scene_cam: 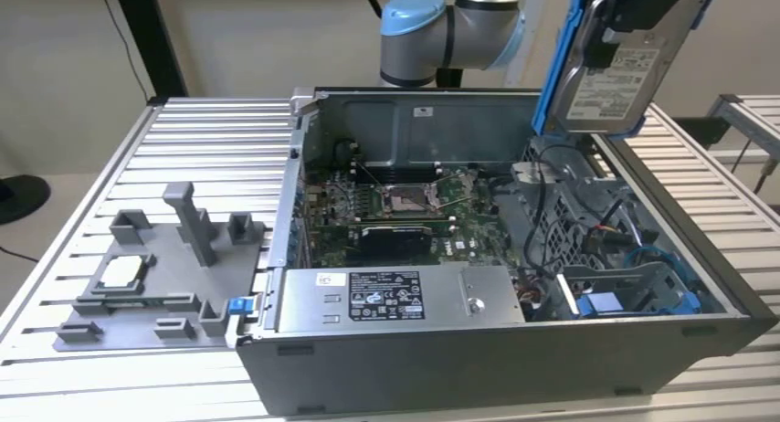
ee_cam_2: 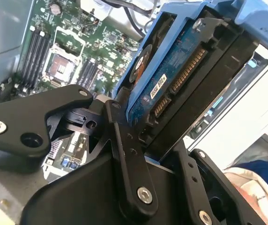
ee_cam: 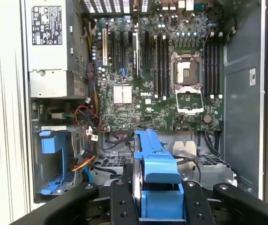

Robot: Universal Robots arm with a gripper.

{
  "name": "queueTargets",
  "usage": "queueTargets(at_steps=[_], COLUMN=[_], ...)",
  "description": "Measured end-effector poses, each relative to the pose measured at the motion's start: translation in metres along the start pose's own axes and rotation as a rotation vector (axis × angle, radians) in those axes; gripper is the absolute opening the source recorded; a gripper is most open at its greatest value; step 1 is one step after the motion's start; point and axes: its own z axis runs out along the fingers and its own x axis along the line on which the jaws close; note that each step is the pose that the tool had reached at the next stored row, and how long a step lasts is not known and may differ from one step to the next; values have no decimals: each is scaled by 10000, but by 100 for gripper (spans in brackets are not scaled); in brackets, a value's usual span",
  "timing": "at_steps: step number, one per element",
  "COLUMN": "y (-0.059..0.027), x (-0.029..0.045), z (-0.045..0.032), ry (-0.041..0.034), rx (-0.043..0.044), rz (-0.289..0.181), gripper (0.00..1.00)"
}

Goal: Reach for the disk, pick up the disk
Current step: 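Pick up the disk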

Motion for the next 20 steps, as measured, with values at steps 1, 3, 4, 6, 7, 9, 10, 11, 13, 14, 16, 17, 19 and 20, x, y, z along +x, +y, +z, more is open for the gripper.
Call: queueTargets(at_steps=[1,3,4,6,7,9,10,11,13,14,16,17,19,20], y=[-1,-2,-3,-4,-5,-6,-7,-7,-8,-9,-10,-10,-12,-12], x=[14,42,55,82,96,121,133,145,167,179,200,211,232,243], z=[0,0,-1,-1,-1,-1,-1,-2,-2,-2,-3,-2,-3,-3], ry=[0,0,1,0,0,0,0,0,0,0,1,0,0,-1], rx=[0,0,0,0,0,0,0,0,0,0,0,0,0,0], rz=[0,0,0,0,0,0,0,0,0,-1,0,0,0,0], gripper=[0,0,0,0,0,0,0,0,0,0,0,0,0,0])
